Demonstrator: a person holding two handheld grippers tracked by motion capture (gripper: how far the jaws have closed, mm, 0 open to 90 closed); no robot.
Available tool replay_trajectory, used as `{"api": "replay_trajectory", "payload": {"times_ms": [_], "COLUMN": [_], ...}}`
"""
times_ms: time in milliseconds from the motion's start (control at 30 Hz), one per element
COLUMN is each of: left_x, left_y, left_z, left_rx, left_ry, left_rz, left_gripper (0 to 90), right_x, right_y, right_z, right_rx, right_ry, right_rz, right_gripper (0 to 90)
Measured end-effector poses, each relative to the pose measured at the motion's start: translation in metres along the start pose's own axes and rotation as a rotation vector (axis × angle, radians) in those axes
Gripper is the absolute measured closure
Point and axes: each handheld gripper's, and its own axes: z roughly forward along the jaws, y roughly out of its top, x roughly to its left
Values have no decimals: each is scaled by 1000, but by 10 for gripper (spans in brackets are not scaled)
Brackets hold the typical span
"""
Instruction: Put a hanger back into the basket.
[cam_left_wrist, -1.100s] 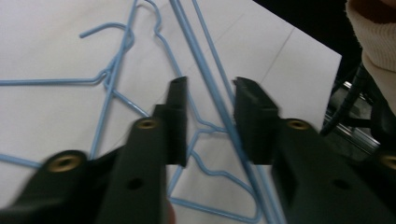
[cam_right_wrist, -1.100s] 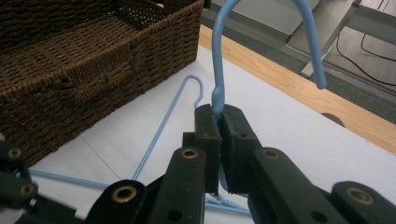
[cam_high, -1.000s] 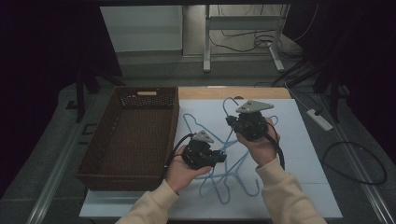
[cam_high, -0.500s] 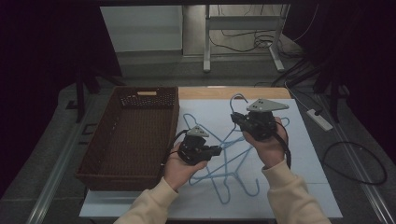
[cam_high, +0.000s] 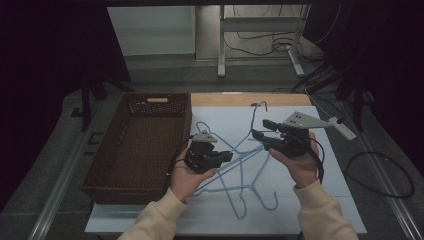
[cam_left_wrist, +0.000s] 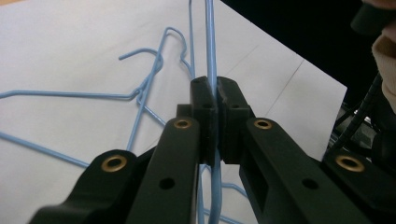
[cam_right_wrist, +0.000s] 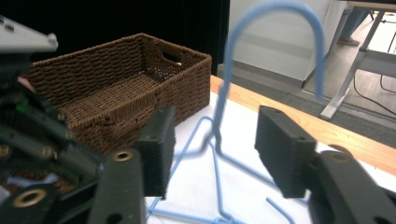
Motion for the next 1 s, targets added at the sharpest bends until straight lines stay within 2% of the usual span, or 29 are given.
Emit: {"api": "replay_trajectory", "payload": {"times_ms": [233, 267, 467, 500, 533, 867, 1000], "left_x": [3, 4, 6, 8, 9, 17, 20], "left_y": [2, 3, 7, 8, 8, 12, 12], "left_z": [-9, -13, -23, -27, -29, -45, -51], "left_rx": [-15, -21, -35, -42, -41, -68, -77], "left_ry": [12, 15, 28, 32, 35, 49, 49], "left_rz": [-2, -2, 1, -2, -1, -6, -11], "left_gripper": [871, 871, 872, 872, 872, 872, 872], "right_x": [-6, -9, -14, -17, -18, -32, -35], "right_y": [-20, -30, -50, -61, -64, -95, -105], "right_z": [-14, -18, -23, -25, -26, -33, -34], "right_rx": [-5, -1, 28, 52, 56, 76, 85], "right_ry": [4, 5, 1, -3, -5, -12, -19], "right_rz": [18, 22, 31, 36, 35, 75, 75], "right_gripper": [425, 419, 409, 396, 393, 365, 361]}}
